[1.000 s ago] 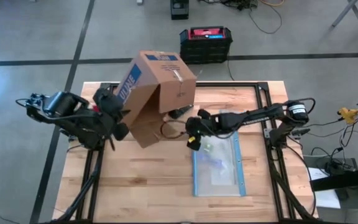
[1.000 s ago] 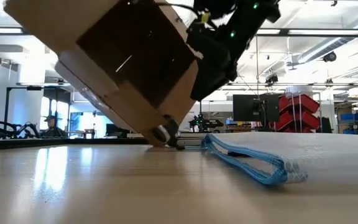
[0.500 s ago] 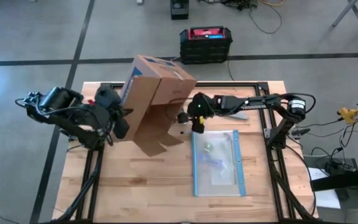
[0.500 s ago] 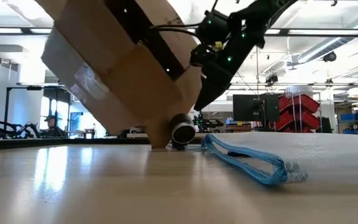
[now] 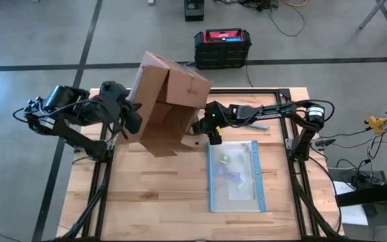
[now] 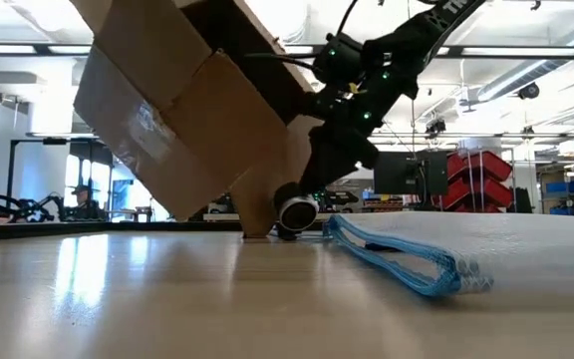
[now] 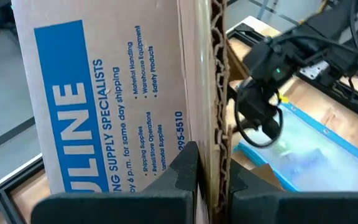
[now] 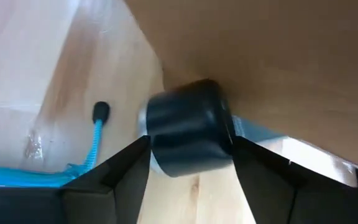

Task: Unpack boxes
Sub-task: Put the black mini fan into the white zip bag

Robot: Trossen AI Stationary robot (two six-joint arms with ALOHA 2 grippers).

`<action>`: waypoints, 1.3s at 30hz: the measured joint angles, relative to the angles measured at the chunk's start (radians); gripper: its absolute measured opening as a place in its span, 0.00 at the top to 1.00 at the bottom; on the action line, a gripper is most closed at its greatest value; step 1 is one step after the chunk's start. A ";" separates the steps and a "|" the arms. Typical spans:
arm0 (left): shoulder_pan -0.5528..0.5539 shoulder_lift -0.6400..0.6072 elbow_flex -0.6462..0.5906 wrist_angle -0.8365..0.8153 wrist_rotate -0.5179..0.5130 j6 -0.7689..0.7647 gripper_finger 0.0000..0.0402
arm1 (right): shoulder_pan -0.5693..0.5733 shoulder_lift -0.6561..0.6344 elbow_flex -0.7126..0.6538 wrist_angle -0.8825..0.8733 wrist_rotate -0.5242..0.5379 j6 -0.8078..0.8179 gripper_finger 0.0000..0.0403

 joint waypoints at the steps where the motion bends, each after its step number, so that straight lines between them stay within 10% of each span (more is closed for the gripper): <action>1: 0.003 0.000 0.000 -0.001 0.000 -0.001 1.00 | 0.003 0.000 0.001 0.005 0.000 -0.001 0.42; 16: 0.005 0.001 -0.011 -0.057 0.009 -0.049 1.00 | 0.034 0.114 0.018 0.067 0.097 -0.032 0.14; 30: 0.062 -0.059 -0.038 -0.096 0.048 -0.074 1.00 | 0.056 0.089 0.057 -0.026 0.142 0.085 0.46; 39: 0.115 -0.067 -0.158 -0.097 0.020 -0.044 1.00 | 0.118 0.002 0.128 -0.286 0.128 0.218 0.47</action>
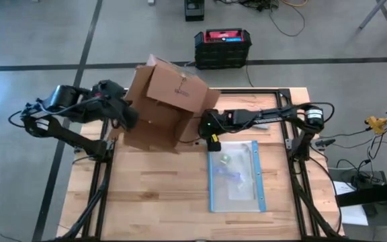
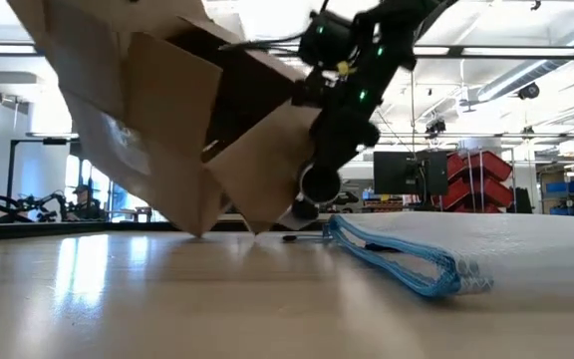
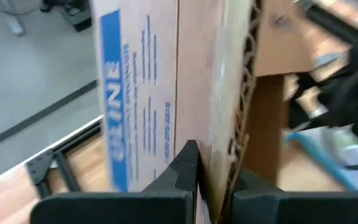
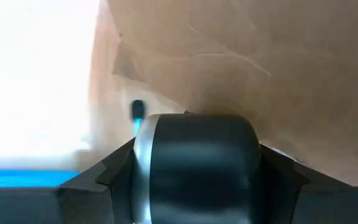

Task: Unpack boxes
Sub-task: Put the black mini fan into the white zip bag

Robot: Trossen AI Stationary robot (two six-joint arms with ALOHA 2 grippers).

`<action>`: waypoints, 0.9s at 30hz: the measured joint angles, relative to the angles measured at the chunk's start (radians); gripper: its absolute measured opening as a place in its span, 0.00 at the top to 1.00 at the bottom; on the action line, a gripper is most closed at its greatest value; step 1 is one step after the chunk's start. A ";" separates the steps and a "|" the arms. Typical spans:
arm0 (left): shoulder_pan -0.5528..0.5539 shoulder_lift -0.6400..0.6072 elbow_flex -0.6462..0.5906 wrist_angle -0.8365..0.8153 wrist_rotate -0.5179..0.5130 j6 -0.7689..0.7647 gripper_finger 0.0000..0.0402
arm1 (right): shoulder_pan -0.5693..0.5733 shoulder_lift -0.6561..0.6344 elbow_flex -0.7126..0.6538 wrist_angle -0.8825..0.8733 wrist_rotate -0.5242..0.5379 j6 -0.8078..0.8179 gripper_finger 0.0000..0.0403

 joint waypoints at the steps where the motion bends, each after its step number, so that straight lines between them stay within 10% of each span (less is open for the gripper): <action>1: 0.004 0.001 -0.013 0.000 0.001 0.000 1.00 | 0.010 -0.011 0.008 -0.033 0.004 0.018 0.47; 27: 0.111 -0.093 -0.269 0.000 0.166 -0.054 1.00 | 0.237 -0.254 0.054 -0.658 -0.024 0.537 0.47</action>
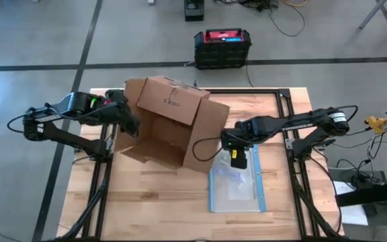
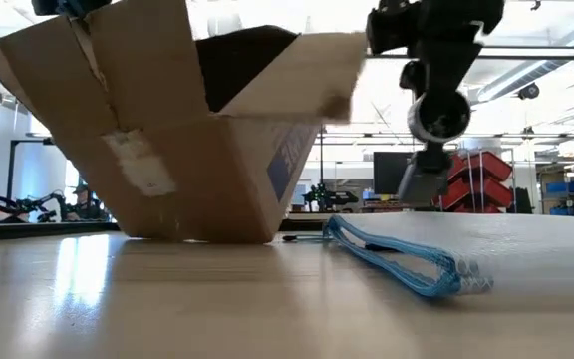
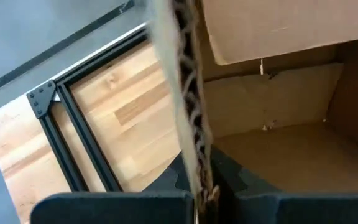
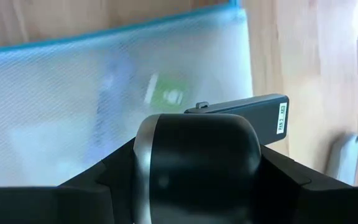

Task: Unpack boxes
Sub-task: Put the black mini fan into the white zip bag

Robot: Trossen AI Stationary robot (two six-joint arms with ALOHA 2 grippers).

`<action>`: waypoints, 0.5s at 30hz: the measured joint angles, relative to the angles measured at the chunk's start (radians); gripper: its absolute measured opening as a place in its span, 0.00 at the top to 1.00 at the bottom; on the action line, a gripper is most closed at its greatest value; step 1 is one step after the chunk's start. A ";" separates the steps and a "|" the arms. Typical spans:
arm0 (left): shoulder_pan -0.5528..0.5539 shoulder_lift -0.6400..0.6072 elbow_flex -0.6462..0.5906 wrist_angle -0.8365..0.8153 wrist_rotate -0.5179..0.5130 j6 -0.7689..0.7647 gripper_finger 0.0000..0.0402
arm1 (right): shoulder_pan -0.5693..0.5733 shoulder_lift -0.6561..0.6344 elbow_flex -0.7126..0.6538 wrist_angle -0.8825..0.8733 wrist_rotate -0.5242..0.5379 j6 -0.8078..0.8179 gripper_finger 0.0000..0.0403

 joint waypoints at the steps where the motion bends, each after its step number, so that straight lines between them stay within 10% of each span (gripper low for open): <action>1: 0.003 0.003 0.000 0.000 -0.003 0.015 1.00 | 0.009 -0.008 0.000 -0.005 -0.001 0.020 0.47; 15: 0.120 0.035 0.144 0.002 0.042 0.214 0.96 | 0.166 -0.062 0.000 -0.043 -0.026 0.327 0.47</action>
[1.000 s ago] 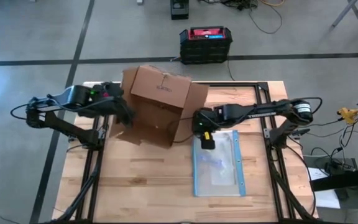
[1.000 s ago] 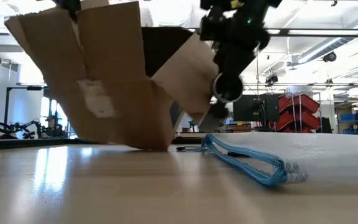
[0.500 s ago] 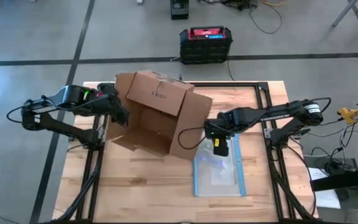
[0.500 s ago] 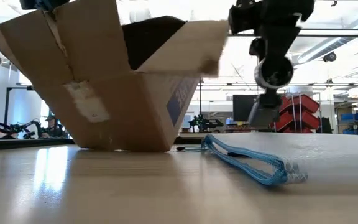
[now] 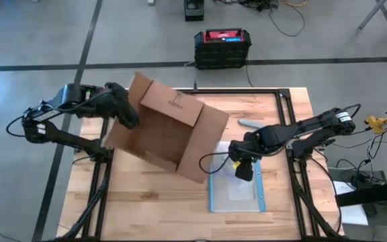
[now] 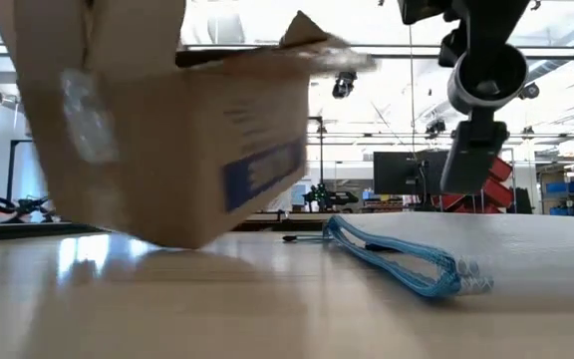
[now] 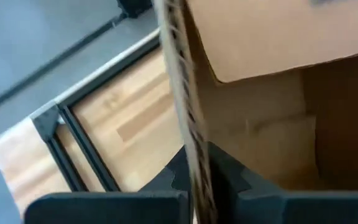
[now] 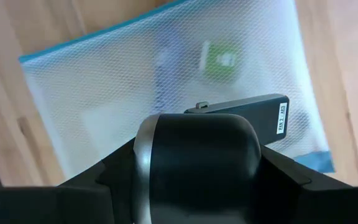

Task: Unpack boxes
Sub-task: Put the black mini fan into the white zip bag

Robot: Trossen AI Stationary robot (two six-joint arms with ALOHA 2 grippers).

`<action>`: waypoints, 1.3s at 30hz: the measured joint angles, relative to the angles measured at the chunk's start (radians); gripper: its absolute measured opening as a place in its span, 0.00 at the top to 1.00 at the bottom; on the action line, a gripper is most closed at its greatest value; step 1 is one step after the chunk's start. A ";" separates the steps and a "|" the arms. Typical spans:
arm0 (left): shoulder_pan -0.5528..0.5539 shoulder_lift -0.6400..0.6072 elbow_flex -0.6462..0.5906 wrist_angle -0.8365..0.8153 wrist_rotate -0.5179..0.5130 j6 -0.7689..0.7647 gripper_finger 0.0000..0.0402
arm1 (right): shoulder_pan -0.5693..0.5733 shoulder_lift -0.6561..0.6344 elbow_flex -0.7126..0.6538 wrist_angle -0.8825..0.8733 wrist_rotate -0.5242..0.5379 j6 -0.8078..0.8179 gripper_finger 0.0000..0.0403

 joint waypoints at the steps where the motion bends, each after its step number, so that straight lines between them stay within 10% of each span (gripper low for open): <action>1: 0.016 0.000 0.006 -0.001 -0.001 0.033 0.94 | 0.005 0.000 0.000 0.000 0.000 0.012 0.47; 18: -0.047 -0.021 0.135 0.081 0.193 0.266 0.43 | 0.015 -0.011 0.001 -0.034 0.031 -0.055 0.47; 27: -0.544 0.109 -0.049 0.540 -0.093 0.367 0.48 | 0.115 -0.092 -0.037 -0.037 0.043 -0.104 0.47; 39: -0.551 0.628 0.053 0.709 -0.075 0.614 0.58 | 0.293 -0.209 -0.102 -0.034 0.080 -0.023 0.47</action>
